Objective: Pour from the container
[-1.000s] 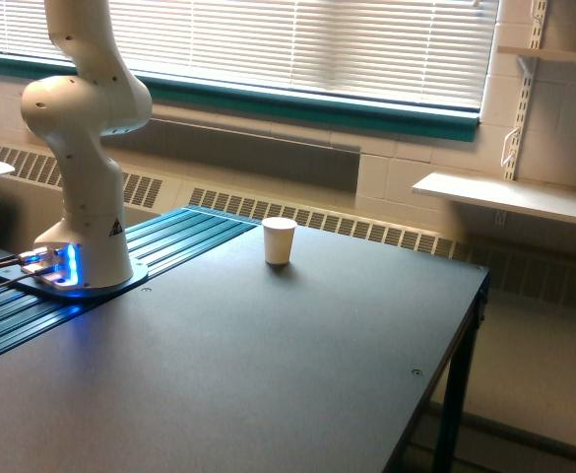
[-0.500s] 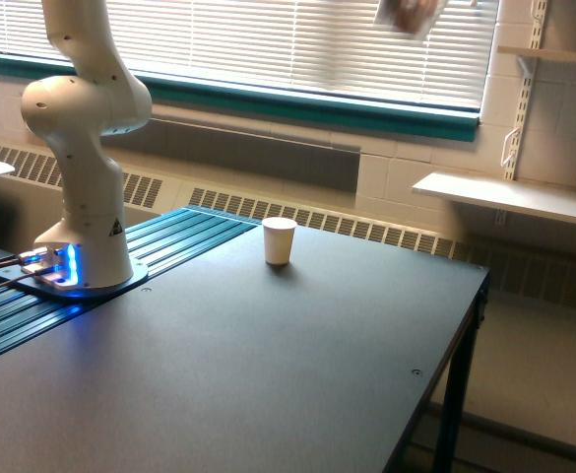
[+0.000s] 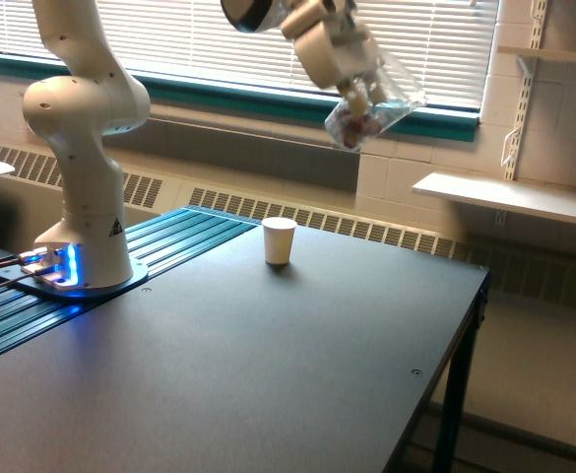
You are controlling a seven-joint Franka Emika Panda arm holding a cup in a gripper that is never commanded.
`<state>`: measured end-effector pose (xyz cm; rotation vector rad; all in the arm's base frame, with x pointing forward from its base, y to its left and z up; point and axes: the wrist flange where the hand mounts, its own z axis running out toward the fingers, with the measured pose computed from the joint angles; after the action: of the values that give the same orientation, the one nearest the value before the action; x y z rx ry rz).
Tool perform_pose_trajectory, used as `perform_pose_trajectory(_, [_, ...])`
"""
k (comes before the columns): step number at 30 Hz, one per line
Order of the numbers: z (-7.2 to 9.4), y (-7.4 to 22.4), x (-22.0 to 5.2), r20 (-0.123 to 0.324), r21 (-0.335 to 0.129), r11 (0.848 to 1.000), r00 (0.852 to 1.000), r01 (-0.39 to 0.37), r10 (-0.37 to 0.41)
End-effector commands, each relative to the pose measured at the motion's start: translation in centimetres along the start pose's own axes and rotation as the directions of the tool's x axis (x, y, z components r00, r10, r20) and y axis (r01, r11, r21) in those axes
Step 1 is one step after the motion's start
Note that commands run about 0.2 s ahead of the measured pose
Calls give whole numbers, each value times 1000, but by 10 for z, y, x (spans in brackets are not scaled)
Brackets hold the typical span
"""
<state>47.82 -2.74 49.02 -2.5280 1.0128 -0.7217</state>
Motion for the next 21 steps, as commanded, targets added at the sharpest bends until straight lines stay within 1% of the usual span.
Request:
perform_pose_trajectory(1, [-6,-16,-43,73,52,994,992,101,-104])
perform_pose_trajectory(3, [-7,-19,-59,98,65,990,987,123,-129])
perform_pose_trajectory(5, [-7,-21,-75,130,83,989,983,124,-134])
perform_pose_trajectory(8, [-10,-17,-79,131,88,986,979,145,-156])
perform_pose_trajectory(9, [-5,-27,-111,223,110,984,961,143,-165])
perform_pose_trajectory(10, [-2,-29,-129,256,113,979,947,169,-193])
perform_pose_trajectory(11, [-1,-29,-141,283,120,978,938,170,-198])
perform_pose_trajectory(13, [0,-31,-164,340,136,975,916,178,-214])
perform_pose_trajectory(16, [2,-34,-200,424,161,968,872,192,-244])
perform_pose_trajectory(17, [2,-35,-212,450,168,965,855,201,-256])
perform_pose_trajectory(18, [3,-35,-224,480,173,961,834,214,-272])
perform_pose_trajectory(20, [5,-35,-244,529,185,958,799,218,-284])
perform_pose_trajectory(21, [6,-35,-254,549,189,953,780,235,-301])
